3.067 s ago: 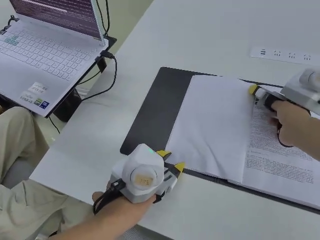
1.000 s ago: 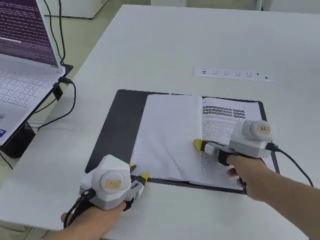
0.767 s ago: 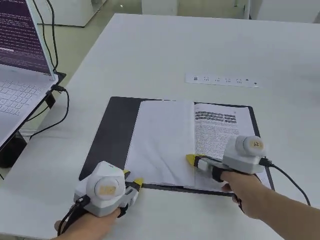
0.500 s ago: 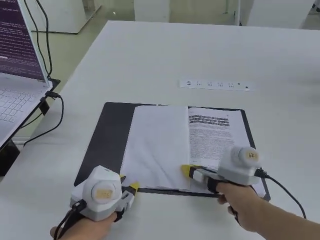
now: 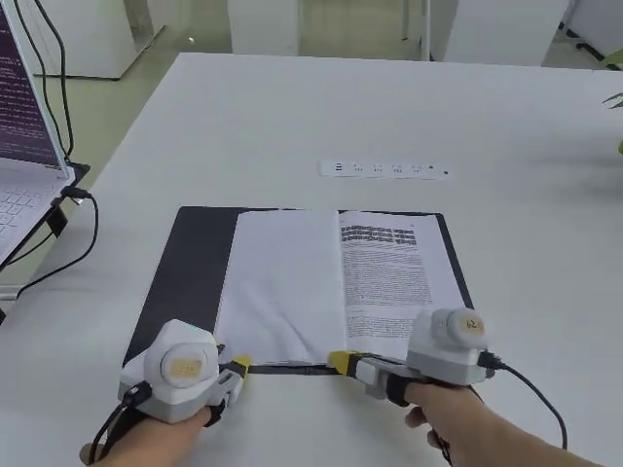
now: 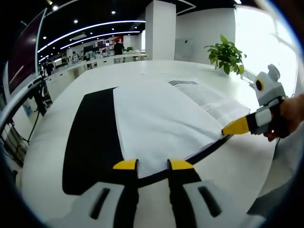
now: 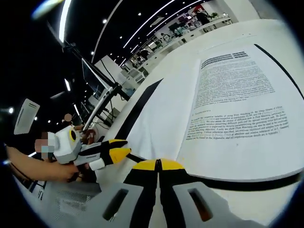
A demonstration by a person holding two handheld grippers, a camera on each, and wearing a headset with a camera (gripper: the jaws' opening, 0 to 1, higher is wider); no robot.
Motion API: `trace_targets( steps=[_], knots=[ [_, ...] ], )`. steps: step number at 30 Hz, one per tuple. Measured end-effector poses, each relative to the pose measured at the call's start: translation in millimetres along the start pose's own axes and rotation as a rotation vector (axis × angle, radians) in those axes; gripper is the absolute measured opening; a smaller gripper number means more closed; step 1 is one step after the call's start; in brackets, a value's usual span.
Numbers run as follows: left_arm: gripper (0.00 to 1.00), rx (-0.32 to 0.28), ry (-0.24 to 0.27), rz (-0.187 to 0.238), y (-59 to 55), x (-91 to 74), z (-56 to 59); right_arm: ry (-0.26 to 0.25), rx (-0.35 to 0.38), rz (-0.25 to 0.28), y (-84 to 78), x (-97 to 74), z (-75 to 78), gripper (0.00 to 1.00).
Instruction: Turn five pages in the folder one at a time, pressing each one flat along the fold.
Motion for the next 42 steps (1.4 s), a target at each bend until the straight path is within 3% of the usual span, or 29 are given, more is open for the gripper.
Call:
trace_targets(
  steps=[2, 5, 8, 10, 12, 15, 20, 22, 25, 29, 31, 33, 38, 42],
  knots=[
    [0.28, -0.064, -0.012, -0.01, 0.8, -0.9, 4.3, 0.012, 0.012, -0.008, -4.8, -8.2, -5.4, 0.0],
    [0.28, -0.084, -0.022, -0.031, 3.1, -6.1, 8.8, 0.017, 0.016, -0.019, -9.1, -20.9, -13.3, 0.0],
    [0.28, -0.073, -0.046, -0.018, 10.6, -14.7, 16.6, 0.017, 0.041, -0.017, -7.9, -35.2, -18.9, 0.0],
    [0.29, -0.071, -0.055, -0.012, 17.7, -25.0, 20.8, 0.017, 0.012, 0.013, -2.8, -49.5, -23.6, 0.0],
    [0.31, -0.091, -0.064, -0.007, 23.3, -35.3, 23.3, -0.014, -0.01, 0.071, 7.8, -64.2, -22.0, 0.0],
    [0.34, -0.105, -0.062, 0.0, 29.8, -53.8, 25.9, -0.08, 0.044, 0.191, 30.2, -88.9, -11.3, 0.11],
    [0.41, -0.112, -0.071, 0.022, 37.3, -75.4, 29.2, -0.202, 0.019, 0.28, 46.6, -122.6, 10.8, 0.21],
    [0.46, -0.106, -0.07, 0.034, 40.3, -86.0, 29.7, -0.266, 0.011, 0.32, 51.1, -137.3, 21.8, 0.31],
    [0.52, -0.111, -0.066, 0.037, 41.3, -95.5, 31.7, -0.296, 0.005, 0.34, 52.0, -148.5, 26.1, 0.43],
    [0.57, -0.1, -0.057, 0.039, 41.1, -107.7, 35.5, -0.353, -0.014, 0.361, 50.9, -163.9, 32.4, 0.5],
    [0.63, -0.068, -0.045, 0.05, 43.0, -113.5, 36.1, -0.385, -0.056, 0.381, 50.6, -169.7, 34.4, 0.62],
    [0.7, -0.068, -0.038, 0.068, 44.6, -118.9, 36.1, -0.4, -0.066, 0.39, 50.8, -172.9, 35.1, 0.74],
    [0.78, -0.038, -0.029, 0.079, 45.7, -128.6, 34.8, -0.411, -0.145, 0.418, 58.5, -179.5, 30.7, 0.8],
    [0.84, -0.057, -0.018, 0.122, 49.7, -136.2, 31.0, -0.42, -0.21, 0.465, 64.8, -186.5, 29.0, 0.92]
  ],
)
Point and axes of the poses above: the centre of the closed fingertips' face, and the gripper's own axes: x roughly forward along the fingers, z roughly to its right, y roughly out of its top, the point moved 2 cm from there along -x, roughly backward along the fingers, and after that the axes turned 13 degrees about -y, right-handed, at the moved point
